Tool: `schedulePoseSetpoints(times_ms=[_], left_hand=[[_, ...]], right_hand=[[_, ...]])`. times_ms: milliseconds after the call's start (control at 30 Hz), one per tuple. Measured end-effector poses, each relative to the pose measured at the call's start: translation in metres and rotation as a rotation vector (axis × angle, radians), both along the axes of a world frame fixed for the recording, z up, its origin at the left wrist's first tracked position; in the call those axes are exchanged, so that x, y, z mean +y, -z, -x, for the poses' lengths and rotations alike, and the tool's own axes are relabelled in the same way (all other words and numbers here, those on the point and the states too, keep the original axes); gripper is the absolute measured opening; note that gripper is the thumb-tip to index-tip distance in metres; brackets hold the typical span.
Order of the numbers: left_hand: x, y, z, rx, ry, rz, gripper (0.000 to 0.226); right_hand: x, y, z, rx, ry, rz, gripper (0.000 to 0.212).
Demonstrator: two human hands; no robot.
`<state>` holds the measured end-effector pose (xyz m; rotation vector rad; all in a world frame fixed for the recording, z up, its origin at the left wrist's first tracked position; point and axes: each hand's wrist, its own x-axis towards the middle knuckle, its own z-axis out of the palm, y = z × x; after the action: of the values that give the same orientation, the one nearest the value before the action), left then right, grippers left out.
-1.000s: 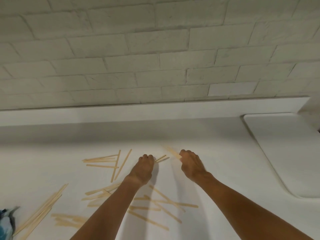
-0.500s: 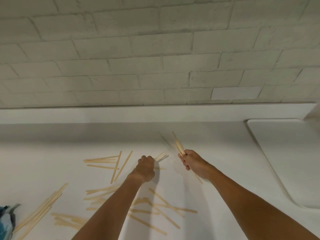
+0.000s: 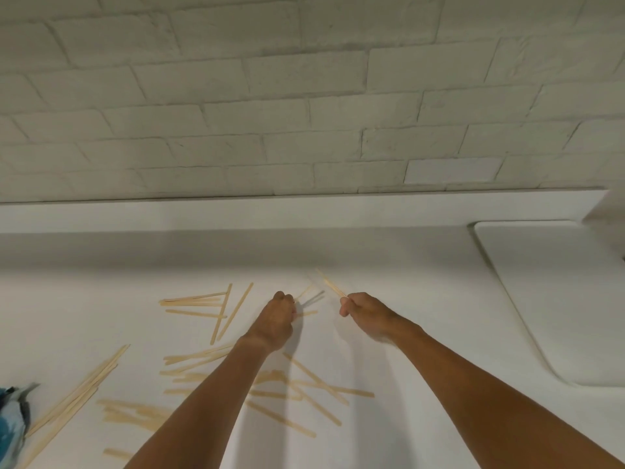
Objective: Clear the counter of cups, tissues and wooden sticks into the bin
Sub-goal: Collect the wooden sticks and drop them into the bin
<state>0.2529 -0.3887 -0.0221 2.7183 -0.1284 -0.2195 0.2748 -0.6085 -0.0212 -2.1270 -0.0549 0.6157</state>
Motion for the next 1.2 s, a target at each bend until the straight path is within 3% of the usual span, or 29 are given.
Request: schedulePoseSetpoints(times_ms=[267,433,567,733,900,1033,1200], left_hand=[[-0.008,0.002,0.010,-0.073,0.053,-0.166,0.035],[-0.003,0.010,0.009,-0.056,0.040,-0.060,0.037],[0.000,0.009,0.007,-0.086,-0.057,0.137,0.023],[-0.001,-0.010,0.018,-0.113,-0.225,0.554,0.026],[0.003,-0.027,0.021,-0.144,-0.339,0.969,0.031],[0.014,-0.044,0.023,-0.173,-0.457,1.123,0.029],[0.030,-0.070,0.038,-0.246,-0.562,1.268,0.037]], right_hand=[[-0.009,0.000,0.017,-0.068,-0.035,0.079,0.024],[-0.023,-0.005,0.032,-0.082,-0.053,0.106,0.025],[-0.033,-0.001,0.043,-0.136,0.025,0.025,0.022],[-0.021,-0.007,0.051,-0.258,0.320,-0.219,0.027],[-0.014,-0.034,0.060,-0.127,0.481,-0.373,0.025],[-0.017,-0.047,0.074,0.003,0.545,-0.434,0.027],[-0.022,-0.053,0.112,-0.022,0.584,-0.403,0.028]])
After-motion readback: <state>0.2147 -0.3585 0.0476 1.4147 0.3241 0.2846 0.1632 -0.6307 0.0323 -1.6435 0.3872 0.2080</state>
